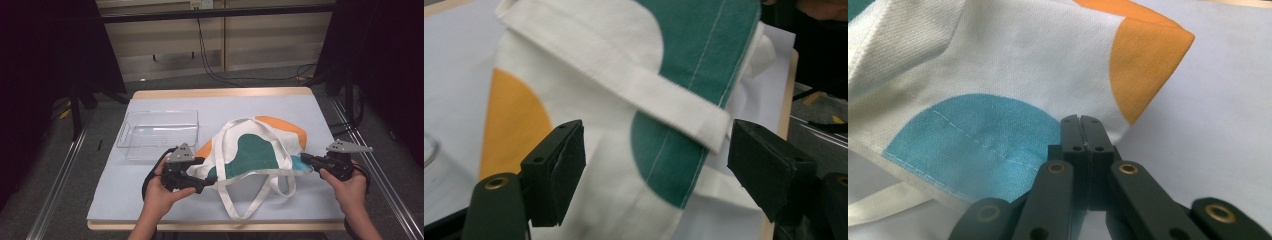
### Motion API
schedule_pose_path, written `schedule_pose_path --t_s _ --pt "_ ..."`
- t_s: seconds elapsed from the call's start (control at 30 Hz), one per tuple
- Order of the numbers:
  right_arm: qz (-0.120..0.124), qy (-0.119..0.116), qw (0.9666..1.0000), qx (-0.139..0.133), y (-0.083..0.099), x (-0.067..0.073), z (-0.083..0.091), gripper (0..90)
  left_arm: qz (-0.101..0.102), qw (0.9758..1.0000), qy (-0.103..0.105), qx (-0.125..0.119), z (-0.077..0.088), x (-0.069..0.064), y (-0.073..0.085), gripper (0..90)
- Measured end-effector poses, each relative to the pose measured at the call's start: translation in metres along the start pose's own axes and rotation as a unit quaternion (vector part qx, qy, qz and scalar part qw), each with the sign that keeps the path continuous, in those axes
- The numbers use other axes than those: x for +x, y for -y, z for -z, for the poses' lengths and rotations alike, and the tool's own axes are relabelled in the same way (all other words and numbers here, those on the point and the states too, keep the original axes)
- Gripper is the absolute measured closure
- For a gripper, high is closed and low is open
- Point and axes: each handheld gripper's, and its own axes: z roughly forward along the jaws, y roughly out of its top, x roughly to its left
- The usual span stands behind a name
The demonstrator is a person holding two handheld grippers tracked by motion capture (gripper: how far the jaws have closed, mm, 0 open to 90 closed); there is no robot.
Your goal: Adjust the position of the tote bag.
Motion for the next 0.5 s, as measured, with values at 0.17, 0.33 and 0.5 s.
schedule_pose_path --t_s 0.17,0.33,0.5 --pt "-0.003 0.001 1.0 0.001 -0.001 0.0 -0.002 90.0 -0.008 1.0 0.005 0.004 -0.009 -0.005 -0.006 21.0" --pt "-0.005 0.0 1.0 -0.001 -0.003 0.002 -0.004 90.0 -0.031 0.9993 -0.001 0.021 -0.018 -0.009 -0.009 17.1" --pt "-0.006 0.003 1.0 -0.003 -0.004 0.003 -0.005 89.8 -0.043 0.9986 -0.022 0.021 -0.023 -0.008 -0.015 17.1"
